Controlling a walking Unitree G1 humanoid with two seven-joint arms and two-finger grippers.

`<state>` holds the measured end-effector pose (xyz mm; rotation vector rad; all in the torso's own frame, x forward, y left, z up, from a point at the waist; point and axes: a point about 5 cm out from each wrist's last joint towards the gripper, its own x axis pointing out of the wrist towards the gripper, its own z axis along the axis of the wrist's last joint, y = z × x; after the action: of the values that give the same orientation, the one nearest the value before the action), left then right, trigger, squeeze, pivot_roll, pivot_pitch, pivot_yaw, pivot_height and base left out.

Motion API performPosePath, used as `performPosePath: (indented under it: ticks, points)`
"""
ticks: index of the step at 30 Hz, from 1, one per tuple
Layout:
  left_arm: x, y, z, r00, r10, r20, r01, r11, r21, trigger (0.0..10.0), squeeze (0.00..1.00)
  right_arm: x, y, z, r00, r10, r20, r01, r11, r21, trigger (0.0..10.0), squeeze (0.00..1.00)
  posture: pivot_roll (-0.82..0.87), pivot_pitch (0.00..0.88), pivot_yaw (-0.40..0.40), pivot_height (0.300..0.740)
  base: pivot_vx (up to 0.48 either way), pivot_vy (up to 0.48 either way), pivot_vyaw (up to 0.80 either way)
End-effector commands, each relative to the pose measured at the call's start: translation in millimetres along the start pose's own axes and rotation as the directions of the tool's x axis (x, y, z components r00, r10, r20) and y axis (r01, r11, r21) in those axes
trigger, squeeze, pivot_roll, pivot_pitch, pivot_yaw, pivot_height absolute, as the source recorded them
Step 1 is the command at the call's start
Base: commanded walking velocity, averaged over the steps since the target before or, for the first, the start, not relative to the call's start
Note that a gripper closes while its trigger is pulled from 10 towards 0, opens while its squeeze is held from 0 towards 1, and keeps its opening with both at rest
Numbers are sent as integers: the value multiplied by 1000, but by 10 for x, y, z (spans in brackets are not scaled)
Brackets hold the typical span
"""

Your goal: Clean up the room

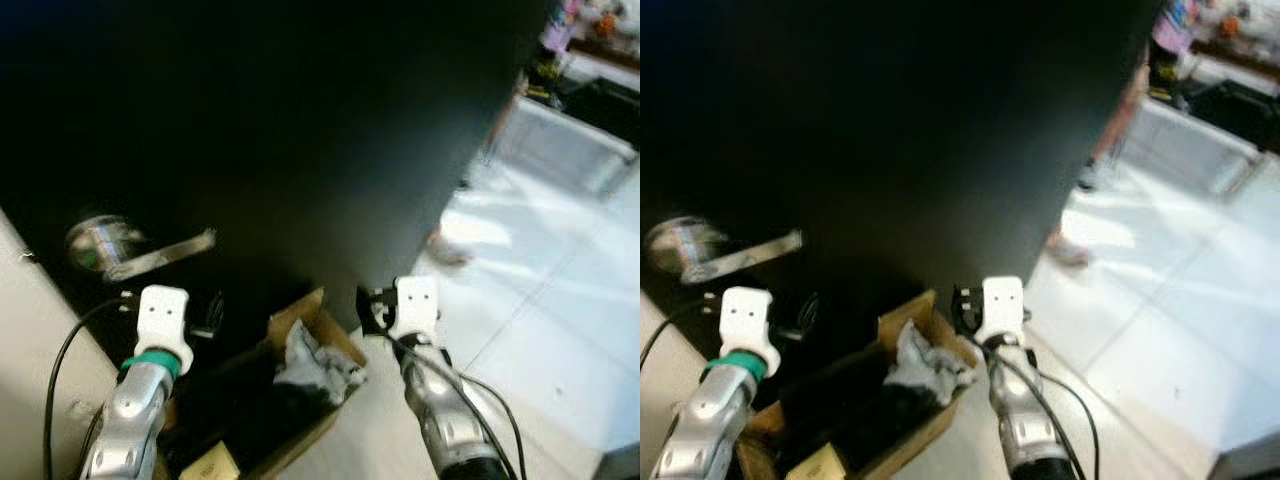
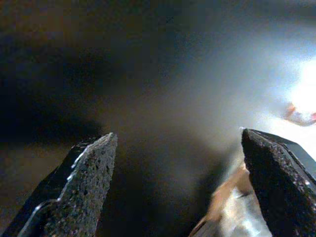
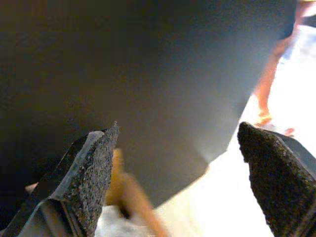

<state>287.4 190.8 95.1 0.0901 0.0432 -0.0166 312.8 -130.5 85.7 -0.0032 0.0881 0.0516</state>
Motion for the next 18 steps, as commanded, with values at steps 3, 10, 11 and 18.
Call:
performPosePath:
  ticks: [3, 10, 11, 18]
  points:
    - [-10, -11, -44, 1000, -8, -20, 8, 1000, 11, 10000, 0, -11, -17, -56, 1000, -14, -22, 14, 1000, 8, 10000, 0, 99, 0, 7, 740, 0, 0, -800]
    - [-5, -8, -45, 1000, -9, -22, 9, 1000, 13, 10000, 0, -9, -17, -57, 1000, -16, -23, 16, 1000, 10, 10000, 0, 97, 0, 8, 740, 0, 0, -800]
    - [-4, -9, -46, 1000, -9, -23, 10, 1000, 14, 10000, 0, -8, -19, -56, 1000, -16, -23, 16, 1000, 12, 10000, 0, 97, 0, 8, 740, 0, 0, -800]
    - [0, -6, -51, 1000, -7, -26, 7, 1000, 17, 10000, 0, -3, -18, -55, 1000, -15, -24, 16, 1000, 16, 10000, 0, 99, 0, 8, 740, 0, 0, -800]
